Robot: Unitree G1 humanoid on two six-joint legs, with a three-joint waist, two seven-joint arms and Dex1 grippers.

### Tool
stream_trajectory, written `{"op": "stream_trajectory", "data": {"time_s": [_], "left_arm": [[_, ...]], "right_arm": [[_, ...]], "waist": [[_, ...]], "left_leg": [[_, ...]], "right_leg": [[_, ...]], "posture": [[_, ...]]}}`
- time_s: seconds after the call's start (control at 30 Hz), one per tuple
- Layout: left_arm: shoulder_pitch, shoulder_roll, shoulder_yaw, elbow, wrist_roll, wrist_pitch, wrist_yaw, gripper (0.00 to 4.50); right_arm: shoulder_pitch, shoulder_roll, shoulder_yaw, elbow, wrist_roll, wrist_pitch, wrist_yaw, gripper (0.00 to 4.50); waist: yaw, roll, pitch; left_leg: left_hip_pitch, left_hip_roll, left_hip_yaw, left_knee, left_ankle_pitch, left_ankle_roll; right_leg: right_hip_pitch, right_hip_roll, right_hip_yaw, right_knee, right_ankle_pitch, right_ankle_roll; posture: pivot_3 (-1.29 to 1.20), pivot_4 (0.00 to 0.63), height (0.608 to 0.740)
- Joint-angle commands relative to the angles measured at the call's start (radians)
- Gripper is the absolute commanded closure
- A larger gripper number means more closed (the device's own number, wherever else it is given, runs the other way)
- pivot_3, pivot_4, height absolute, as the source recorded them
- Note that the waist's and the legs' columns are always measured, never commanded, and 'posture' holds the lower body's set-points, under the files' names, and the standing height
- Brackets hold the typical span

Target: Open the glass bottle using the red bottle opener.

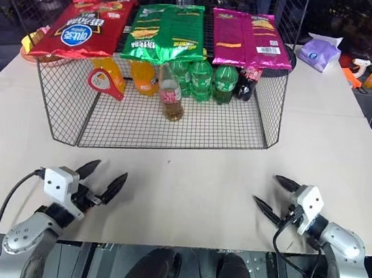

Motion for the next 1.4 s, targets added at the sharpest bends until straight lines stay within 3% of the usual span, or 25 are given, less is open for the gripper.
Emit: {"op": "stream_trajectory", "data": {"time_s": [0.03,0.5,0.63,1.4], "left_arm": [[-0.078,0.024,0.053,0.024,0.005,0.003,0.045,0.02],[-0.504,0.086,0.102,0.169,-0.009,0.065,0.134,0.02],[-0.562,0.098,0.106,0.201,-0.003,0.074,0.138,0.02],[-0.758,0.063,0.034,0.35,0.03,0.044,0.119,0.02]], "right_arm": [[-0.009,0.011,0.045,-0.13,0.041,0.062,0.014,0.0],[-0.12,0.06,0.116,-0.414,0.144,0.197,-0.014,0.0],[-0.142,0.075,0.123,-0.437,0.145,0.225,-0.042,0.0],[-0.163,0.082,0.134,-0.419,0.083,0.215,-0.08,0.0]], "waist": [[0.0,0.0,0.0],[0.0,-0.001,0.001],[-0.003,-0.001,0.001],[-0.003,-0.001,0.001]], "left_leg": [[0.0,0.0,0.0,0.0,0.0,0.0],[-0.005,-0.002,-0.001,0.008,0.001,-0.001],[-0.018,-0.002,-0.001,0.015,0.001,-0.001],[-0.018,-0.003,0.0,0.018,0.001,-0.002]], "right_leg": [[-0.001,0.0,0.0,0.001,0.0,0.0],[-0.006,0.001,-0.001,0.006,0.0,0.0],[-0.018,0.001,-0.002,0.011,0.0,0.001],[-0.021,0.005,0.001,0.018,0.0,0.001]], "posture": [[0.0,0.15,0.74],[0.0,0.15,0.74],[0.0,0.15,0.74],[0.0,0.15,0.74]]}}
